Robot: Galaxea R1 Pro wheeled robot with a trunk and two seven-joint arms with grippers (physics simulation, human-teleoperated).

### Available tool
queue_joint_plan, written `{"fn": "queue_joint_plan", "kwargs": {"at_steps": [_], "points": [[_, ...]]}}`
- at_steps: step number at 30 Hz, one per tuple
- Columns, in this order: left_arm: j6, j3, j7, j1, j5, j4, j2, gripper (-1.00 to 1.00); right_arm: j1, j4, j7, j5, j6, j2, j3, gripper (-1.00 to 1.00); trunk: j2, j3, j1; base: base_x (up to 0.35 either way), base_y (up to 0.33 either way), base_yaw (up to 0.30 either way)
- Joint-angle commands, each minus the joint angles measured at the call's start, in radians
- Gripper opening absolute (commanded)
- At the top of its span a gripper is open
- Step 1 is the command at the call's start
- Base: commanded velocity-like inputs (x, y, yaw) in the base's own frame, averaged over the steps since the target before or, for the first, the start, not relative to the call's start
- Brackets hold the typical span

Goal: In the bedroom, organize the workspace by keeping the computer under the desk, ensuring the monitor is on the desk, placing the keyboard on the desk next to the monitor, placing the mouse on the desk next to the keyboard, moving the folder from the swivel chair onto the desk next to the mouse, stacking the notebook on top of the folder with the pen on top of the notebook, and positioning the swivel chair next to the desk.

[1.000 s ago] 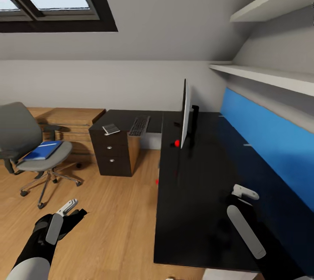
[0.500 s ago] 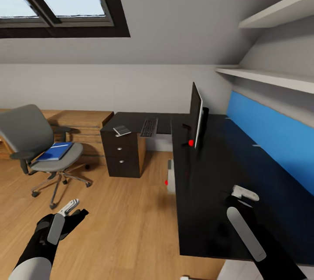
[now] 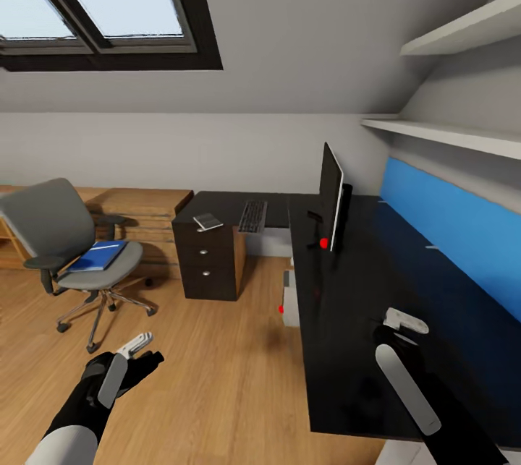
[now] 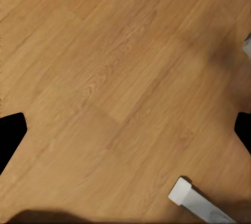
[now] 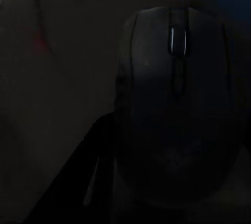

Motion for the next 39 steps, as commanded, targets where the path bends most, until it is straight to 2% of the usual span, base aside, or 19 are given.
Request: {"fn": "queue_joint_plan", "kwargs": {"at_steps": [1,4,8,14,23,25,30,33,35,39], "points": [[0.004,-0.011,0.008,-0.001,0.01,0.003,0.0,1.0,-0.001,-0.001,-0.006,-0.006,0.003,-0.001,0.009,-1.0,-0.001,0.0,0.0,0.012,0.016,0.139],[0.004,-0.047,0.008,-0.001,0.011,0.019,0.0,1.0,-0.001,-0.001,-0.006,-0.005,0.003,-0.001,0.026,-1.0,-0.001,0.004,0.0,0.079,0.156,0.17],[-0.009,-0.065,0.008,-0.001,0.011,0.041,-0.002,1.0,-0.001,-0.002,-0.006,-0.005,0.003,-0.001,0.03,-1.0,-0.001,0.008,0.0,0.039,0.274,0.183],[-0.078,-0.072,0.007,-0.001,0.011,0.061,-0.003,1.0,-0.001,0.0,-0.005,-0.005,0.003,-0.001,0.032,-1.0,-0.001,0.01,0.0,0.007,0.321,0.075],[-0.089,-0.075,0.007,-0.001,0.001,0.077,-0.026,1.0,-0.001,0.007,-0.002,-0.004,0.003,-0.004,0.038,-1.0,-0.001,0.01,0.0,0.0,0.335,0.004],[-0.092,-0.118,0.009,-0.001,-0.017,0.098,-0.041,1.0,0.003,0.01,-0.002,0.014,-0.013,-0.004,0.086,-1.0,-0.001,0.01,0.0,0.0,0.335,0.0],[-0.117,-0.164,0.011,-0.001,-0.02,0.107,-0.046,1.0,0.005,0.013,-0.002,0.041,-0.047,-0.003,0.13,-1.0,-0.001,0.01,0.0,0.038,0.335,0.0],[-0.134,-0.173,0.011,-0.001,-0.021,0.117,-0.047,1.0,0.005,0.014,-0.001,0.044,-0.053,-0.002,0.137,-1.0,-0.001,0.01,0.0,0.109,0.332,0.0],[-0.139,-0.176,0.01,-0.001,-0.021,0.121,-0.048,1.0,0.005,0.063,0.002,0.046,-0.055,-0.001,0.143,-1.0,-0.001,0.01,0.0,0.209,0.282,0.0],[-0.139,-0.176,0.009,-0.001,-0.021,0.121,-0.054,1.0,0.005,0.088,0.025,0.048,-0.056,-0.001,0.144,-1.0,-0.001,0.01,0.0,0.286,0.175,0.0]]}}
